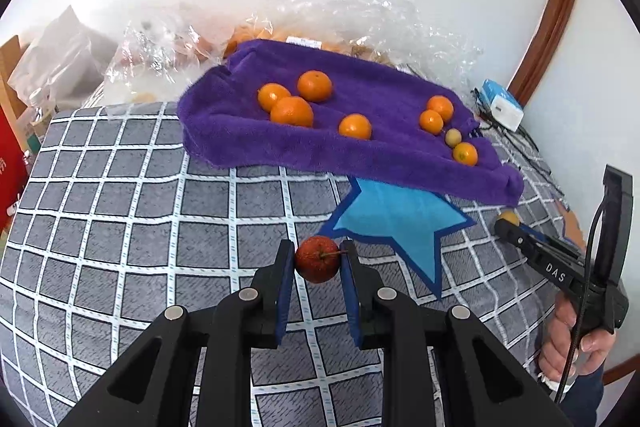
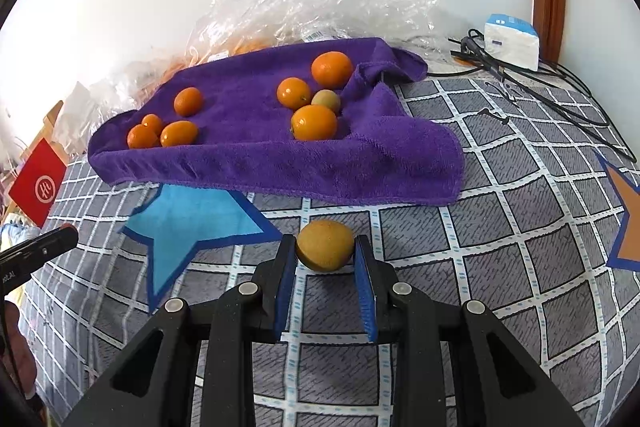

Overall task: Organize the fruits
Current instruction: 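Carry the red fruit with the left gripper while the right gripper carries the yellow fruit onto the towel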

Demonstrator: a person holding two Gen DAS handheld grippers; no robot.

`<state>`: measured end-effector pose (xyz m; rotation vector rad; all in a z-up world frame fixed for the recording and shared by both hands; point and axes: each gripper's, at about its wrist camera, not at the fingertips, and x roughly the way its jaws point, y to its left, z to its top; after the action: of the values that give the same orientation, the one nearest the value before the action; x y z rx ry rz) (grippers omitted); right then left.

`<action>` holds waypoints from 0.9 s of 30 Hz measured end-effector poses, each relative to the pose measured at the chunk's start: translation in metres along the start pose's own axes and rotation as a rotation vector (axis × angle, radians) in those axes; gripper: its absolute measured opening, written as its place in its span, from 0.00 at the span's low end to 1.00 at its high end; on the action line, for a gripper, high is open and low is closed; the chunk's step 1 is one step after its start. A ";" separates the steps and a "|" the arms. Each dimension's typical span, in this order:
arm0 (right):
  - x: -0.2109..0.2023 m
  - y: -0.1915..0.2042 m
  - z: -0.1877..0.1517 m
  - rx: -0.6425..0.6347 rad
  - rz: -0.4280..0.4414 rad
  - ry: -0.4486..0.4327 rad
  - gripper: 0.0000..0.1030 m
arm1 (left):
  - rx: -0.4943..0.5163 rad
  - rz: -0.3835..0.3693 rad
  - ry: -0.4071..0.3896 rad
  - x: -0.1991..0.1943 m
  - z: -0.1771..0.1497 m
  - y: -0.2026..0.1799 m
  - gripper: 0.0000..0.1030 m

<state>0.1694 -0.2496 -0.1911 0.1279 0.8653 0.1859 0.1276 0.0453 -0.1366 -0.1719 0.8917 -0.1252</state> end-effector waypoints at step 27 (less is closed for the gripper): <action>-0.044 0.051 0.085 -0.112 -0.017 -0.088 0.28 | -0.024 -0.015 -0.115 -0.045 0.076 0.007 0.21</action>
<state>0.2009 -0.2122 -0.0943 0.0237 0.7662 0.2110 0.1597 0.0674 -0.0567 -0.2065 0.7776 -0.1178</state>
